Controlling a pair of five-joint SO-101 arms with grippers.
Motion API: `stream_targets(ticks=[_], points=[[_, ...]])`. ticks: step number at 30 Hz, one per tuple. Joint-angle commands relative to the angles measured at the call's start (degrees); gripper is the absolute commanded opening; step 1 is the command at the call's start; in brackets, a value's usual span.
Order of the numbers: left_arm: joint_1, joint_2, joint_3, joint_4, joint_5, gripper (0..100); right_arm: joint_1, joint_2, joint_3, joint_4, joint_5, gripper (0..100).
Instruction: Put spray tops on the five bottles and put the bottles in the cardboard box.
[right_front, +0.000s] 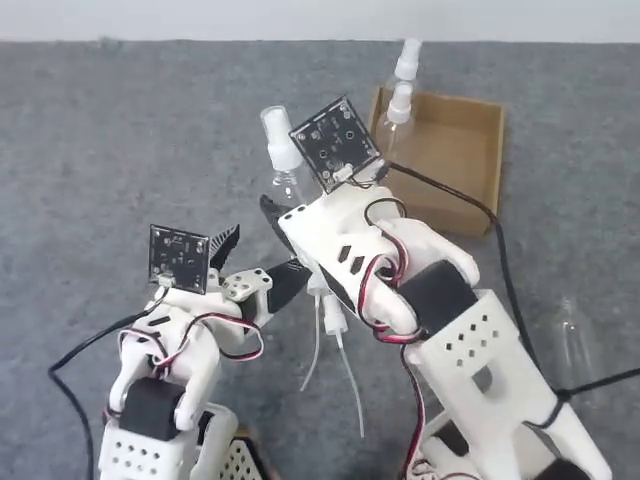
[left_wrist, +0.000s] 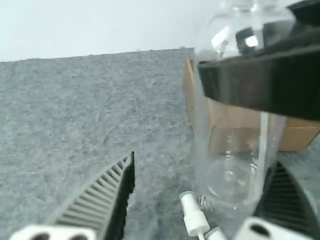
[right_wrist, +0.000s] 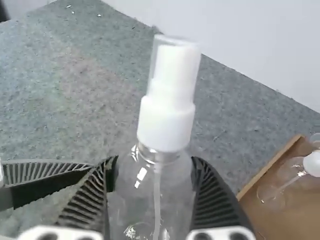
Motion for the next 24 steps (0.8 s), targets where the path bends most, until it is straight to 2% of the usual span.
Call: stream_targets(ticks=[1,4,7,10,16,24], points=[[0.1,-0.7,-0.6,-0.7,-0.1,38,6.2,1.7,-7.2,0.8,1.2,0.6],[0.1,-0.7,-0.5,-0.7,-0.2,38,13.6,2.3,-12.4,3.9,4.6,0.6],[0.1,-0.7,-0.5,-0.7,-0.2,38,20.6,2.0,-16.6,8.0,5.2,0.6],[0.1,-0.7,-0.5,-1.0,-0.2,38,27.6,2.9,-16.3,7.5,5.1,0.6],[0.1,-0.4,-0.4,-0.8,0.0,38,38.1,9.2,-6.2,-13.2,5.2,0.6],[0.1,-0.7,0.7,-1.1,-0.1,38,41.4,27.3,-3.5,-36.8,4.7,0.6]])
